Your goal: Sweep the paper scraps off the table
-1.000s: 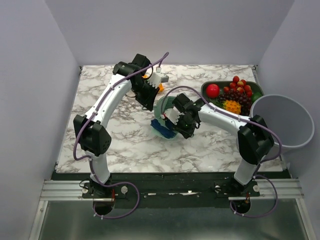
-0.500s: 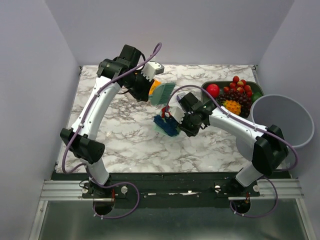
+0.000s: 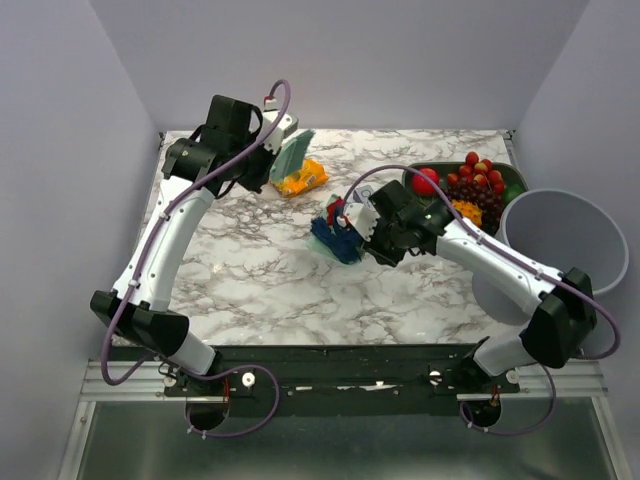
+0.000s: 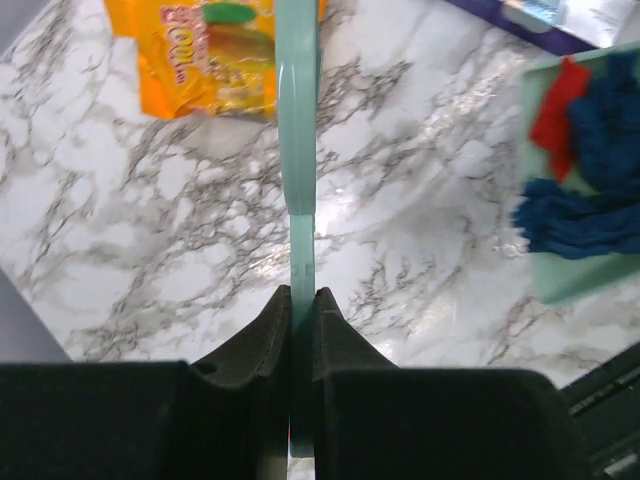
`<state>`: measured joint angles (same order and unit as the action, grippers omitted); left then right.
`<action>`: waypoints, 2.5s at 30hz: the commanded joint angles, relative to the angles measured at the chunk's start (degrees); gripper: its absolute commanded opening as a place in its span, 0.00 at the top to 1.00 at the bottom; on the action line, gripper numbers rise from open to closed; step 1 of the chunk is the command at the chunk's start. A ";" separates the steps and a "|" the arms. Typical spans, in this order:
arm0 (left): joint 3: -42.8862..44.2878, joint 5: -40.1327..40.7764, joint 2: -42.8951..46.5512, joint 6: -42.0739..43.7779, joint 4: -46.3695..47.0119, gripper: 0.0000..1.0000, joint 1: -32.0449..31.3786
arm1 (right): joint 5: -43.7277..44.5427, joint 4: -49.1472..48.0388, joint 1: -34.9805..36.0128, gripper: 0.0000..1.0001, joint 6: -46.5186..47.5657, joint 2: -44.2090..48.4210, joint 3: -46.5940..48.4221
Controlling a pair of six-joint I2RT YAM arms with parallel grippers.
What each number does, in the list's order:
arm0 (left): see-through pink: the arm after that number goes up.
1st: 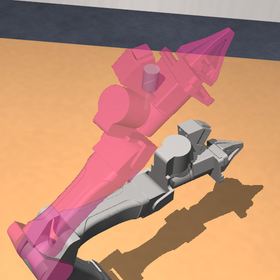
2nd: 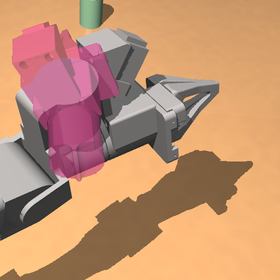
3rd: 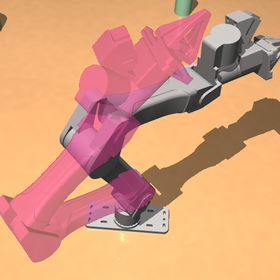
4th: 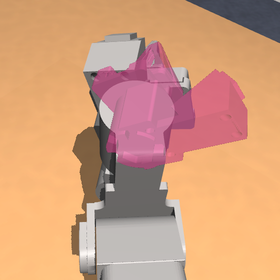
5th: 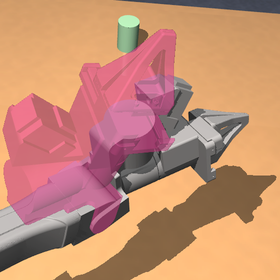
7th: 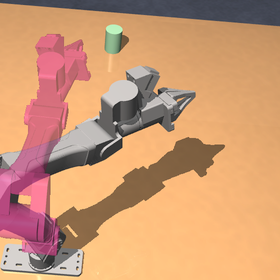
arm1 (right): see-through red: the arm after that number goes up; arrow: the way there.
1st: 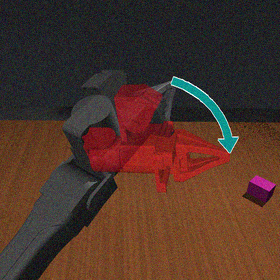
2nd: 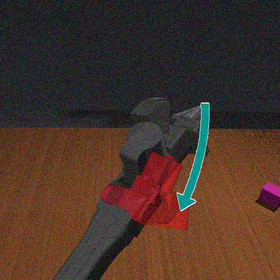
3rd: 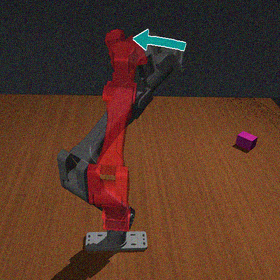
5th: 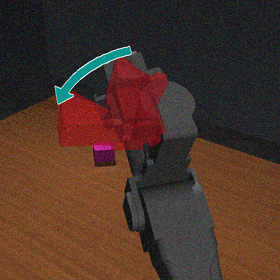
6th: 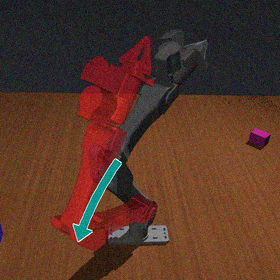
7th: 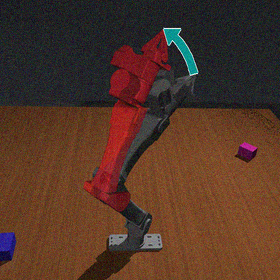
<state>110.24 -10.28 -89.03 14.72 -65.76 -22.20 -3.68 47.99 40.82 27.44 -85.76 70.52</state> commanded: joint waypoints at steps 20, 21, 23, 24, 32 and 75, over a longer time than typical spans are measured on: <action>-24.80 -12.30 0.18 -7.69 17.33 1.00 3.65 | -0.87 18.36 -29.11 0.99 -12.49 18.95 29.31; -24.89 -12.65 -0.35 -7.78 17.33 1.00 3.39 | -1.76 20.02 -31.13 0.99 -13.11 19.31 30.37; -24.46 -13.44 -1.92 -8.21 17.59 1.00 3.39 | -3.17 21.53 -37.55 0.99 -14.69 20.79 32.13; -24.19 -14.58 -2.54 -9.00 17.68 1.00 3.21 | -3.17 23.01 -39.48 0.99 -14.87 21.41 32.13; -21.55 -17.49 -6.41 -10.41 17.68 1.00 2.51 | 11.11 27.07 -52.32 0.99 -14.18 30.64 19.77; -9.60 -20.83 -16.17 -9.71 13.29 1.00 2.60 | 35.59 -6.15 -73.34 0.99 78.81 34.77 5.33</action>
<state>99.00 -29.17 -105.03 4.64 -52.16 -19.53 30.52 42.15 -32.27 100.14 -51.92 74.94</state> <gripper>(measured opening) 0.161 0.352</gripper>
